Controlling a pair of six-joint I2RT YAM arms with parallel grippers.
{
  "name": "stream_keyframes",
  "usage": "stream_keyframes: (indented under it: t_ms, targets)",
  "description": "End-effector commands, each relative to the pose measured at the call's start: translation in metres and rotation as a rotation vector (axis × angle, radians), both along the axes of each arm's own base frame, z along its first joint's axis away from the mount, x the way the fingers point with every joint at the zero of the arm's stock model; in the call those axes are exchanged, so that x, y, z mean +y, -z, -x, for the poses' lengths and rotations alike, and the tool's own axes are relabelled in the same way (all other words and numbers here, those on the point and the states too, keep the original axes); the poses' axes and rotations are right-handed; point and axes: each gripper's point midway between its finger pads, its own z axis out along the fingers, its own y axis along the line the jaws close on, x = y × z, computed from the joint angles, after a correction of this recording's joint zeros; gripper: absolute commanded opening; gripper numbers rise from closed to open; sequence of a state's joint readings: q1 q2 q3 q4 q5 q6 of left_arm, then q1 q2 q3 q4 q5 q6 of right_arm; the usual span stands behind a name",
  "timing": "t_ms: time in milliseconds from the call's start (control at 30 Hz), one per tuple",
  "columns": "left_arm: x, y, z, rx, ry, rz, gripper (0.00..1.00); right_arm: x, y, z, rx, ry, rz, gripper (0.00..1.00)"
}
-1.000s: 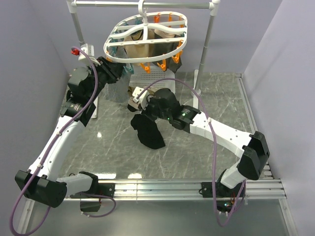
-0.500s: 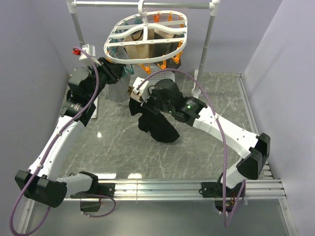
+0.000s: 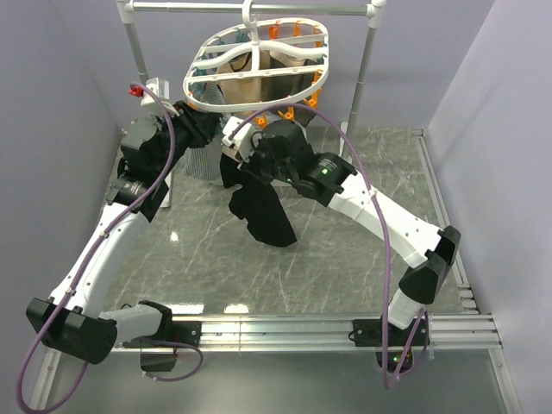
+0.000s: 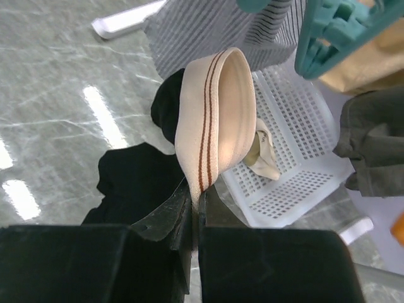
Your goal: Clip the underwear to the hanger
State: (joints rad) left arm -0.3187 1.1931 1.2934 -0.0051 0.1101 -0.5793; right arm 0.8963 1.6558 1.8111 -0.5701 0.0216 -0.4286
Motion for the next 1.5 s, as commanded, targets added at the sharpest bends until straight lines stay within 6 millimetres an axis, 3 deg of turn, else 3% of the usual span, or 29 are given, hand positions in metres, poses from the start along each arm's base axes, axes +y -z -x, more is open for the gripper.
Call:
stream_keyframes:
  t_ms: [0, 867, 1467]
  targets:
    - [-0.004, -0.007, 0.006, -0.031, 0.027, -0.017, 0.00, -0.005, -0.022, -0.011, -0.053, 0.041, -0.002, 0.00]
    - [-0.012, 0.004, 0.004, -0.004, 0.027, -0.054, 0.00, 0.004, -0.043, -0.008, -0.090, 0.024, -0.022, 0.00]
    - [-0.011, -0.001, 0.002, -0.017, 0.014, -0.051, 0.00, 0.005, -0.025, -0.004, -0.093, 0.013, 0.030, 0.00]
